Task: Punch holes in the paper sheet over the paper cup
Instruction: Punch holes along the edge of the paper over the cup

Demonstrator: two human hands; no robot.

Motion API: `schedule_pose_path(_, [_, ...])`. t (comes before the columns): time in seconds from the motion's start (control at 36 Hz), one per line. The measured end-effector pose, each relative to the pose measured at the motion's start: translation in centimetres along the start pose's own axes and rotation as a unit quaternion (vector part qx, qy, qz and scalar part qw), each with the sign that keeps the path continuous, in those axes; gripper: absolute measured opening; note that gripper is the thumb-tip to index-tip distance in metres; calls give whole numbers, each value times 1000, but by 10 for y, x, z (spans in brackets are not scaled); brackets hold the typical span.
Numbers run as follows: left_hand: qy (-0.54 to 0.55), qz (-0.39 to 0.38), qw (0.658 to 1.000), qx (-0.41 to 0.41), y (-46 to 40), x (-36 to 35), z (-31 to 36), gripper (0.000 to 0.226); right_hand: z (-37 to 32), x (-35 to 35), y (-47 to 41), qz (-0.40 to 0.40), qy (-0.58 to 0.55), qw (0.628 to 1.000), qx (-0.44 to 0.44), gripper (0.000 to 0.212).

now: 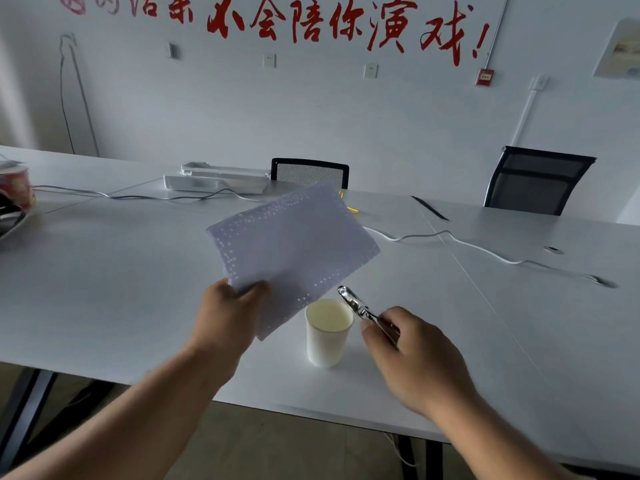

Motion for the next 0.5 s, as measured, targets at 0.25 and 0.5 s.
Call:
schedule_pose_path(0.25, [30,4,999,26,-6,13,-1,36,-15,-5,1,-18,132,987,86,45])
schedule_pose_path(0.5, [42,8,998,43,-3,15,1,32,-22,-1,-2,10,144,983,109,45])
Point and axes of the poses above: each hand's wrist, its own y-axis away from the middle knuckle, its own x-axis out of the back of the hand, z = x × y, the point moved 8 cm from there along -y, towards the middle knuckle, and after that the axes turned 15 degrees about x, right-handed, at the moved point
